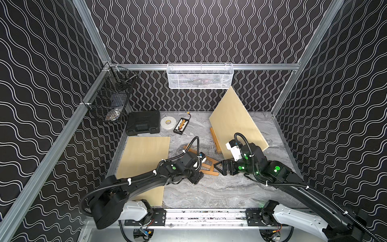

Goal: Assemble the easel
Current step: Pick up the easel at the center of the board.

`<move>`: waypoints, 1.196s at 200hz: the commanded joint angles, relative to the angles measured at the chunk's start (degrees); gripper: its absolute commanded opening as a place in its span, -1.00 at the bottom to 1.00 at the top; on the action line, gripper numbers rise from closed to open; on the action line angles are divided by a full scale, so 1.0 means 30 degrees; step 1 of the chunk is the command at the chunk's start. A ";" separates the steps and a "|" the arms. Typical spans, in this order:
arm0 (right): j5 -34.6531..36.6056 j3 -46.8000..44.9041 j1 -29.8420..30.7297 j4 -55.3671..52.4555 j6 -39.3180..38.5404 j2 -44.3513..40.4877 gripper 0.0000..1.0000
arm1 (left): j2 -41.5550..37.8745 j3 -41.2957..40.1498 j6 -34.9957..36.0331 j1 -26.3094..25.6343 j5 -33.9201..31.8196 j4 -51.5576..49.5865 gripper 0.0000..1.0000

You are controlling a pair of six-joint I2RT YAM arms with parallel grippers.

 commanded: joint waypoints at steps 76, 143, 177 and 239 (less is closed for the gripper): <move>0.2039 -0.0232 0.0000 -0.0333 0.0517 -0.1812 1.00 | 0.4236 0.2695 0.3150 -0.0141 0.1102 -0.1364 0.40; 0.2287 -0.0539 0.0000 0.0441 0.0458 -0.2003 1.00 | 0.6275 0.3576 0.2070 -0.0238 0.0033 -0.0652 0.23; 0.2549 -0.0420 0.0001 0.0206 0.0370 -0.1973 1.00 | 0.6753 0.3514 0.1099 -0.0231 -0.0489 0.0161 0.14; 0.2638 -0.0530 0.0000 0.0309 0.0311 -0.1947 1.00 | 0.7774 0.4551 0.0149 -0.0227 -0.1535 -0.0323 -0.13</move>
